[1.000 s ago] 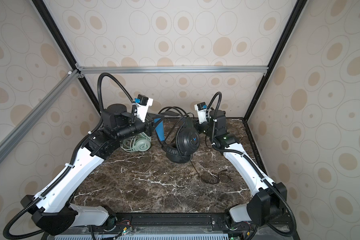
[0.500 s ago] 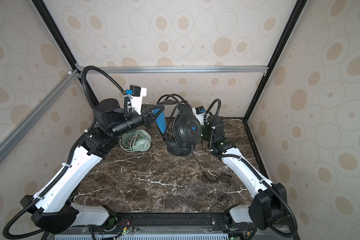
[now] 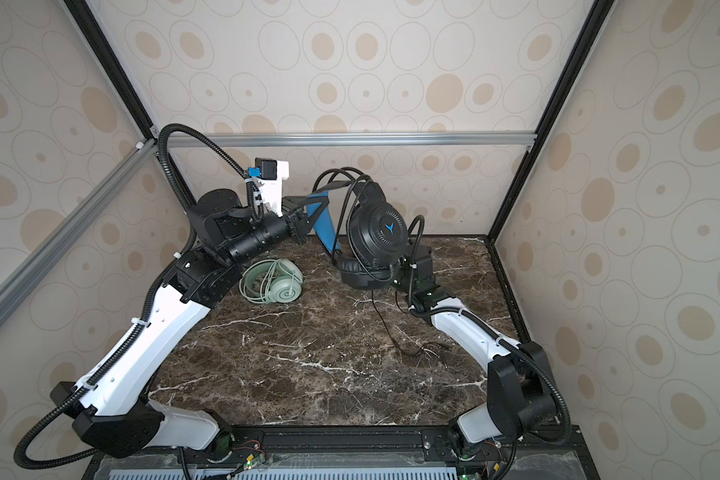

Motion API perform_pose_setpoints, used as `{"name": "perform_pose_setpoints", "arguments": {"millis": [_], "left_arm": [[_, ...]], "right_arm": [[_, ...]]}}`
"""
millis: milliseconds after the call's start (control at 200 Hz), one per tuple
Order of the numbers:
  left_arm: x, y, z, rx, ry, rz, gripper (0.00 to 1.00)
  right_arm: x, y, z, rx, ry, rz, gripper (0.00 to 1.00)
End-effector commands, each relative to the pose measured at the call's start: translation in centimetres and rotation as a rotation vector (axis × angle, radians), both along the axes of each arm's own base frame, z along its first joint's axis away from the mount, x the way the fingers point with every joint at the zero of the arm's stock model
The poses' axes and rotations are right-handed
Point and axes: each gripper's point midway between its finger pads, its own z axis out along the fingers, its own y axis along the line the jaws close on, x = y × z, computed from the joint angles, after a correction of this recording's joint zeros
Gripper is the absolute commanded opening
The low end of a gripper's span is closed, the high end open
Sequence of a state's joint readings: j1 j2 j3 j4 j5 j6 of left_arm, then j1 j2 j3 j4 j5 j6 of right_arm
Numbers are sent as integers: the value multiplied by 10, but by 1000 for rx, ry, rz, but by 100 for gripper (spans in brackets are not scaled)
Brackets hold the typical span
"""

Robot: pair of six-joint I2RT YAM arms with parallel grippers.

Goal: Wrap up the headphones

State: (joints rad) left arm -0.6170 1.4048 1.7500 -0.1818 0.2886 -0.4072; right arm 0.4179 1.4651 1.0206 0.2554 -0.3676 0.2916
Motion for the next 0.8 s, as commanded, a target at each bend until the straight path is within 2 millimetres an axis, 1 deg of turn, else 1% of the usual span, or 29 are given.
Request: {"name": "perform_pose_setpoints", "arguments": {"millis": [0, 180, 225, 395, 480, 595, 665, 790], "left_arm": [[-12, 16, 62, -190, -91, 16, 0], [-9, 11, 73, -232, -101, -7, 0], [-9, 10, 75, -233, -104, -14, 0], [-8, 10, 77, -240, -99, -13, 0], [-6, 12, 77, -240, -93, 3, 0], [-2, 13, 77, -245, -86, 23, 0], [0, 13, 75, -247, -77, 25, 0], [0, 13, 76, -259, -73, 24, 0]], "right_arm": [[-2, 12, -7, 21, 3, 31, 6], [0, 28, -22, 41, 33, 64, 5], [1, 31, -29, 43, 45, 68, 5], [5, 40, -52, 68, 96, 80, 6], [4, 43, -59, 66, 109, 88, 7], [2, 46, -64, 66, 116, 98, 15], [2, 47, -66, 64, 119, 101, 16], [2, 48, -66, 67, 119, 103, 13]]}}
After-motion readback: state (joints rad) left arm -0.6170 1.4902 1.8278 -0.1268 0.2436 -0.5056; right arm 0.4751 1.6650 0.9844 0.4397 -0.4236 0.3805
